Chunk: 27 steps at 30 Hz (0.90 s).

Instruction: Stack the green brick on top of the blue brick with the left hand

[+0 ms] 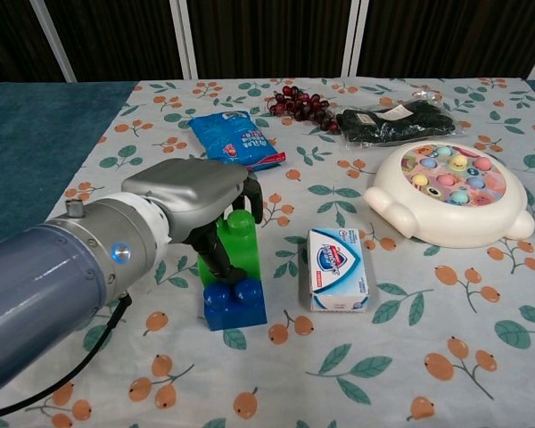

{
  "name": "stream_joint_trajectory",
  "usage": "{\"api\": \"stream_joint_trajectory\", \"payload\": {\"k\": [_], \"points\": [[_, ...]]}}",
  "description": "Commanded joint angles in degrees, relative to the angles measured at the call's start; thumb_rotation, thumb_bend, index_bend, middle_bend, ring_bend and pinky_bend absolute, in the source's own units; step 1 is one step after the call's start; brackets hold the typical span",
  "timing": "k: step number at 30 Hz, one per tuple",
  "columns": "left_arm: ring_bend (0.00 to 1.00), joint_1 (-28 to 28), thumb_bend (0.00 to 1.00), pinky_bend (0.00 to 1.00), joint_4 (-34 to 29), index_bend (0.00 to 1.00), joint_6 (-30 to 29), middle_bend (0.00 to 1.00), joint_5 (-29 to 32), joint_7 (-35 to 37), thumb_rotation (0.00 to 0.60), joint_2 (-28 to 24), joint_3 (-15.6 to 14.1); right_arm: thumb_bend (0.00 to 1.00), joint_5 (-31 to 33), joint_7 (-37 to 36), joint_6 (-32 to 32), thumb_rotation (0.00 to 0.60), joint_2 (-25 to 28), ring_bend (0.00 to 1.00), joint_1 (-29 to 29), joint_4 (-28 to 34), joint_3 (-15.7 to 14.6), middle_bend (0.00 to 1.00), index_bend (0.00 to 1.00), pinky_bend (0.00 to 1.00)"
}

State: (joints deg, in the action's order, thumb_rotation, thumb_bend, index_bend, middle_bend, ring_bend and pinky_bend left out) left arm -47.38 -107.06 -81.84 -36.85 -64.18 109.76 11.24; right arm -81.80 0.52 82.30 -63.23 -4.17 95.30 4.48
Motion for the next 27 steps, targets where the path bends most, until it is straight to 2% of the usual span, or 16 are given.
{"api": "stream_joint_trajectory", "payload": {"k": [1,9,16,23,27], "points": [[0.16,-0.27,0.34,0.3,-0.8,0.2,0.13,0.2,-0.42,-0.28,0.6,-0.8,-0.1,0.1,0.03,-0.02,-0.06,0.6,0.0,0.0,-0.01,-0.02,-0.01,0.0,0.0,0.19],[0.03,-0.7,0.27,0.16,-3.97,0.09,-0.1,0.07,0.04,-0.76,0.6,-3.08,0.46,0.1,-0.16,0.14,0.07,0.6,-0.05,0.0,-0.01,-0.07,-0.05,0.0,0.0,0.19],[0.0,-0.4,0.25,0.09,-8.82,0.07,-0.27,0.05,-1.37,-0.06,0.6,-6.75,-0.38,0.1,-0.17,0.38,0.09,0.6,-0.09,0.0,-0.02,-0.12,-0.06,0.0,0.0,0.19],[0.0,1.89,0.17,0.08,-14.82,0.06,-1.06,0.04,-8.56,3.3,0.6,-14.3,-4.09,0.1,-0.24,0.74,0.2,0.6,-0.1,0.0,0.02,-0.13,-0.11,0.0,0.0,0.19],[0.0,4.32,0.13,0.06,-17.2,0.05,-1.48,0.01,-15.01,6.79,0.6,-20.5,-7.53,0.1,-0.33,0.98,0.11,0.6,-0.12,0.0,-0.02,-0.13,-0.2,0.0,0.0,0.19]]}}
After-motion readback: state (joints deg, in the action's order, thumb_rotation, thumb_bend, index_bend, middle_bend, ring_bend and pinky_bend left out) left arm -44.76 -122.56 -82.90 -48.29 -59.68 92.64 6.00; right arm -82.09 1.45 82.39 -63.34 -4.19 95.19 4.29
